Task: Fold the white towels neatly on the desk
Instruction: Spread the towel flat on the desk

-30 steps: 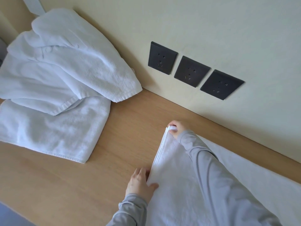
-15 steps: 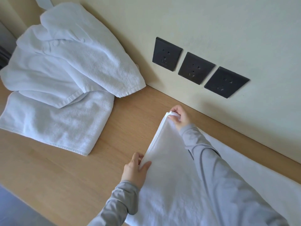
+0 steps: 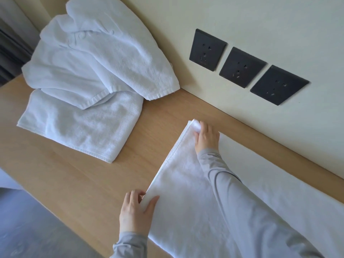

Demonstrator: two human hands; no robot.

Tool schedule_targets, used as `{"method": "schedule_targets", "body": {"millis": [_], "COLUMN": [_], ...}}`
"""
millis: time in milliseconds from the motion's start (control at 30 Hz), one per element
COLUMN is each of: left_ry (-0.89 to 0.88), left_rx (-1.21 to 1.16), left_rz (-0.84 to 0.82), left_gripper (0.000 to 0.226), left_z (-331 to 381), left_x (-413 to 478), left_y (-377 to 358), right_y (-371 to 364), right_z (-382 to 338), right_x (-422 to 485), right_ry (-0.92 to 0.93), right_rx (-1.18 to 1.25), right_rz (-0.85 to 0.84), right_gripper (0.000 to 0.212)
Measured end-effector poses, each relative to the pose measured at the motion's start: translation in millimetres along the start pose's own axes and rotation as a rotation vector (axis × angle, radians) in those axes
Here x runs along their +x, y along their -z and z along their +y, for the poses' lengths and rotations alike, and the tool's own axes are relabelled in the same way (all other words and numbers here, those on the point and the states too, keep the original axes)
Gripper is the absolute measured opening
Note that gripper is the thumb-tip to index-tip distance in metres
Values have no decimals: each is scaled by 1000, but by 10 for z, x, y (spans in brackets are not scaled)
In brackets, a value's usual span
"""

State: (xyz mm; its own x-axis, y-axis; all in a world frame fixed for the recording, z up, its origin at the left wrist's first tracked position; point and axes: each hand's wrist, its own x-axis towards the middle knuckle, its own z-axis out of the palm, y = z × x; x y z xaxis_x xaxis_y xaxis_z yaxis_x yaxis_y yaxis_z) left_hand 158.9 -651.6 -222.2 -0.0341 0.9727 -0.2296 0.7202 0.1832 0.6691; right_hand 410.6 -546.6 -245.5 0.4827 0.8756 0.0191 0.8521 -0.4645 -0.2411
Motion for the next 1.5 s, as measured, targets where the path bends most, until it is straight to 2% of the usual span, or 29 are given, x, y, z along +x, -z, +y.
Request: {"method": "schedule_targets", "body": {"millis": [67,167,300,367,433,500,533,567,733,800,867,900,967,1067,1133,1333,1400,1500], "left_ry": [58,41,-48,-115,-233,-363,-353,-310,-157,-83,20,74,149,162,143,132,108,-197], "left_rx": [18,89,-102,-79,12,14,0,-10,-22,-82,-213,-256,-291,-296,-288,-237,-181,114], "left_rz": [-84,-189,-197,-207,-189,-125,-103,-94,-93,-124,-119,-115,-110,-125,-144,-180,-130,80], "left_gripper": [30,30,23,24,37,58,63,65,31,23,28,30,30,28,26,26,30,35], "left_z": [-32,-78,-164,-188,-215,-260,-288,-311,-412,-417,-416,-416,-423,-445,-477,-526,-476,-300], "left_x": [22,54,1,-45,-86,-125,-143,-164,-233,-242,-232,-220,-183,-140,-135,-112,-144,-252], "left_y": [51,196,365,390,396,403,400,398,328,323,358,372,384,388,383,381,368,220], "right_y": [-14,-1,36,41,80,138,155,166,85,90,143,184,251,187,85,-38,17,93], "right_z": [-33,-58,-57,-83,-132,-168,-159,-141,-127,-155,-192,-226,-330,-442,-468,-599,-635,-614], "right_x": [38,83,125,134,84,6,-8,-6,120,137,91,38,-148,-552,-733,-779,-808,-915], "right_ry": [-19,-48,-73,-57,-20,54,80,94,116,122,161,246,543,975,1097,1106,1056,931], "right_rx": [14,-23,-78,-78,1,146,195,218,121,23,-32,-17,105,148,98,-68,-97,0], "right_rz": [0,0,-8,2,93,290,373,381,13,-38,0,48,80,-29,-117,-61,-86,-38], "right_gripper": [34,25,25,24,21,15,13,13,17,23,36,39,30,16,15,23,25,28]}}
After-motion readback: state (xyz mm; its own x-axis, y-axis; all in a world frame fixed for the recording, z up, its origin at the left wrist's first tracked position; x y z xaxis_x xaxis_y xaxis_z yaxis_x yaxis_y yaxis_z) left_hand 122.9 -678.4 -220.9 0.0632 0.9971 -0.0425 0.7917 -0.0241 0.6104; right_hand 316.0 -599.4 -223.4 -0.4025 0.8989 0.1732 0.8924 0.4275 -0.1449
